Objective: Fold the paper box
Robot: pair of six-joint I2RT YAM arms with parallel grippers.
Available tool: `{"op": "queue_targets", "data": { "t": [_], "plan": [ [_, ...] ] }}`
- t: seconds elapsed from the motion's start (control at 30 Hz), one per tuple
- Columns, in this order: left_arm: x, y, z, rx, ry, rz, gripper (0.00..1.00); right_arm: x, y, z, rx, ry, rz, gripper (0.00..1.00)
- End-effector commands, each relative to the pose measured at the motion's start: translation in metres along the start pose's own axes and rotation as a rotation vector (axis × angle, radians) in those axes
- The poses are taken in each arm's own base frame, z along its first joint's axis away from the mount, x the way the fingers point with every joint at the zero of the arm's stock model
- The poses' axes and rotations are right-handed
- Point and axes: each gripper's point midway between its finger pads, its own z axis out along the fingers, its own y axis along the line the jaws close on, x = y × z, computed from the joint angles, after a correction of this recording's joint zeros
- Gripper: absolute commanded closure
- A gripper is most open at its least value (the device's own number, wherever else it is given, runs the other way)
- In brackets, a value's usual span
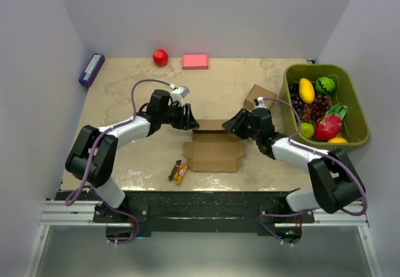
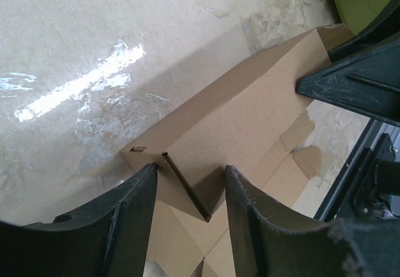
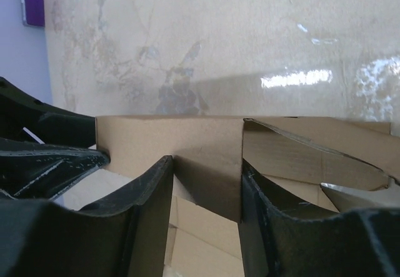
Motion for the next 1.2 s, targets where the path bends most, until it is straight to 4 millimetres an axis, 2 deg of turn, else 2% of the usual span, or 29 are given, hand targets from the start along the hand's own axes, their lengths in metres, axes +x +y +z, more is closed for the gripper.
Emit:
{"op": "queue_targets", "data": {
  "t": [0.0, 0.33, 0.37, 0.47, 0.67, 0.73, 0.83, 0.87, 0.97, 1.1, 1.17],
  "plan": [
    [-0.014, -0.013, -0.008, 0.032, -0.044, 0.05, 0.49, -0.01, 0.034, 0.009, -0.151, -0.043, 0.028, 0.59],
    [-0.042, 0.027, -0.032, -0.078, -0.121, 0.037, 0.49, -0.003, 0.069, 0.041, -0.288, -0.05, 0.064, 0.69],
    [-0.042, 0.03, -0.033, -0.09, -0.12, 0.034, 0.5, 0.002, 0.069, 0.046, -0.285, -0.041, 0.064, 0.69],
    [-0.047, 0.039, -0.038, -0.118, -0.133, 0.029, 0.48, 0.0, 0.075, 0.051, -0.292, -0.062, 0.078, 0.71],
    [-0.052, 0.05, -0.045, -0.149, -0.148, 0.015, 0.45, 0.003, 0.071, 0.064, -0.281, -0.052, 0.085, 0.73],
    [-0.052, 0.052, -0.046, -0.156, -0.15, 0.013, 0.45, 0.004, 0.07, 0.065, -0.277, -0.052, 0.085, 0.7],
    [-0.051, 0.052, -0.046, -0.153, -0.15, 0.011, 0.45, 0.002, 0.07, 0.062, -0.269, -0.055, 0.069, 0.59],
    [-0.051, 0.052, -0.045, -0.153, -0.149, 0.008, 0.45, 0.0, 0.07, 0.061, -0.265, -0.06, 0.057, 0.5],
    [-0.049, 0.052, -0.044, -0.146, -0.144, 0.005, 0.47, -0.002, 0.07, 0.055, -0.248, -0.066, 0.033, 0.35],
    [-0.048, 0.053, -0.043, -0.142, -0.141, -0.001, 0.48, 0.005, 0.059, 0.047, -0.224, -0.059, 0.028, 0.29],
    [-0.049, 0.053, -0.043, -0.14, -0.142, -0.002, 0.48, 0.003, 0.06, 0.039, -0.231, -0.068, 0.021, 0.28]
  ]
}}
